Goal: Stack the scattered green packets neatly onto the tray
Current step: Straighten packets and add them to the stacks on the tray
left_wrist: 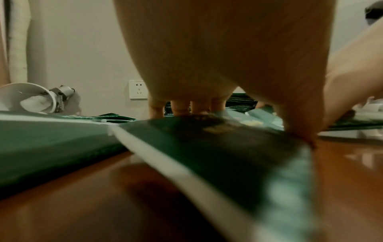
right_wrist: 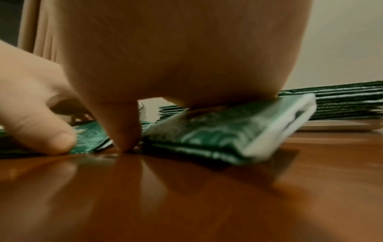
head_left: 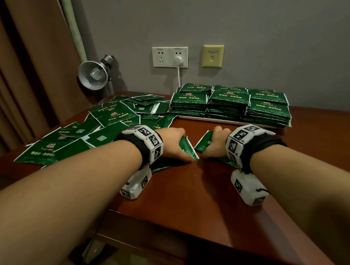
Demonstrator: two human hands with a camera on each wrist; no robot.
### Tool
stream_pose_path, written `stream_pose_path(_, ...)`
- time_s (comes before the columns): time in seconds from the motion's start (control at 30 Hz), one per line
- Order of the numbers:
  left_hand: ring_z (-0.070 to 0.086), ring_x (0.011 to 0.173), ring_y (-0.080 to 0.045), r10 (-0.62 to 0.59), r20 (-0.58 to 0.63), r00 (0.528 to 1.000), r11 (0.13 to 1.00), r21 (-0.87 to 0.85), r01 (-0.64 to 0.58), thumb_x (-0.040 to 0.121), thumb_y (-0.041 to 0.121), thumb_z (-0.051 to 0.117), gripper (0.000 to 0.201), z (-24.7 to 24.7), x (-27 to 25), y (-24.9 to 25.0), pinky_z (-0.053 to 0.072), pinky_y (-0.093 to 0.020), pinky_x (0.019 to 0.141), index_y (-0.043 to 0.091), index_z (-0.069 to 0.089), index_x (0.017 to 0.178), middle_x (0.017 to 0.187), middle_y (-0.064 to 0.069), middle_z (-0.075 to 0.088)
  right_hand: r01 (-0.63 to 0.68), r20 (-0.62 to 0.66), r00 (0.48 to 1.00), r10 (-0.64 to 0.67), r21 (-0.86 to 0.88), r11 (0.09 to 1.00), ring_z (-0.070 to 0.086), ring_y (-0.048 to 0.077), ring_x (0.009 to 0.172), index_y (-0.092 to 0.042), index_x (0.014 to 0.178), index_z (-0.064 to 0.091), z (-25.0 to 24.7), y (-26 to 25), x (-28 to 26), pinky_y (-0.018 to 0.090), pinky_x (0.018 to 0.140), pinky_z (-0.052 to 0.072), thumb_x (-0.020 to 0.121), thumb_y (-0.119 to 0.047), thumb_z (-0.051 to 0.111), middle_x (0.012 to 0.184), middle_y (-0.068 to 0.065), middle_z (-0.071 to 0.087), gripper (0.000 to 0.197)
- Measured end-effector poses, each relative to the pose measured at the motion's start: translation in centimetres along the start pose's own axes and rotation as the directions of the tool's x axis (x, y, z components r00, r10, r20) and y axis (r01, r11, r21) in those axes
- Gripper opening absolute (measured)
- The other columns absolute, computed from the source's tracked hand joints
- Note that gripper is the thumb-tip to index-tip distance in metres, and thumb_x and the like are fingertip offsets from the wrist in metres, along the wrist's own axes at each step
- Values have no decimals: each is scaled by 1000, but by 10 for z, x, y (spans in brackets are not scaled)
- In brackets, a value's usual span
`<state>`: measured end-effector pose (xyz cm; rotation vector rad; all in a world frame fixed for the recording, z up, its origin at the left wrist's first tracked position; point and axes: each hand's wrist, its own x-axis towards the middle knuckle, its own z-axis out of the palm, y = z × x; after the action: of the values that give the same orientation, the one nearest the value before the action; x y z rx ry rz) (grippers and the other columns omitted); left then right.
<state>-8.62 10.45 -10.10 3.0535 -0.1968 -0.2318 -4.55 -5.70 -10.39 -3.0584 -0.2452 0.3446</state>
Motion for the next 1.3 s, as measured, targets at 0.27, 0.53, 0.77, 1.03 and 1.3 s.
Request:
stream_pose_path(0.27,59,86,-19,-26,-29,999,1000,3,26,58,70,77,100,-2,-2,-1,54,-39,78,14,33,129,103,0,59,32,-44,998,-34,-64,997,55,32,106,-13,125,37,-5,4,-2,46,93,49,64,-63,67,117,12,48,84)
stream_pose_path(0.53,60,91,-23,-11,-85,996,999,35,14,65,51,76,89,-23,1,1,56,-43,78,18,32,135,119,-3,51,118,-89,987,-136,-185,976,51,33,114,-11,134,39,-38,23,2,46,96,47,72,-57,70,125,12,48,83)
stream_pose_path(0.77,58,84,-21,72,-162,984,991,120,-53,72,28,82,87,-78,38,-3,54,-41,72,16,25,137,95,-5,58,183,-164,963,-216,-192,964,50,33,120,-21,148,29,-97,45,24,42,97,47,72,-53,77,136,10,47,96)
stream_pose_path(1.03,53,111,-24,170,-176,970,978,152,-144,70,28,84,81,-111,108,-4,48,-40,92,17,38,135,123,-4,49,68,-237,968,-88,-91,993,58,32,110,-6,137,36,-162,70,88,39,89,50,75,-42,79,125,13,57,85)
stream_pose_path(1.3,43,119,-22,220,-108,970,969,138,-204,73,35,82,85,-111,171,-6,42,-32,100,18,37,142,129,-5,41,49,-185,980,-79,-162,985,56,32,114,-7,140,40,-192,85,177,41,95,47,76,-45,77,129,14,57,83)
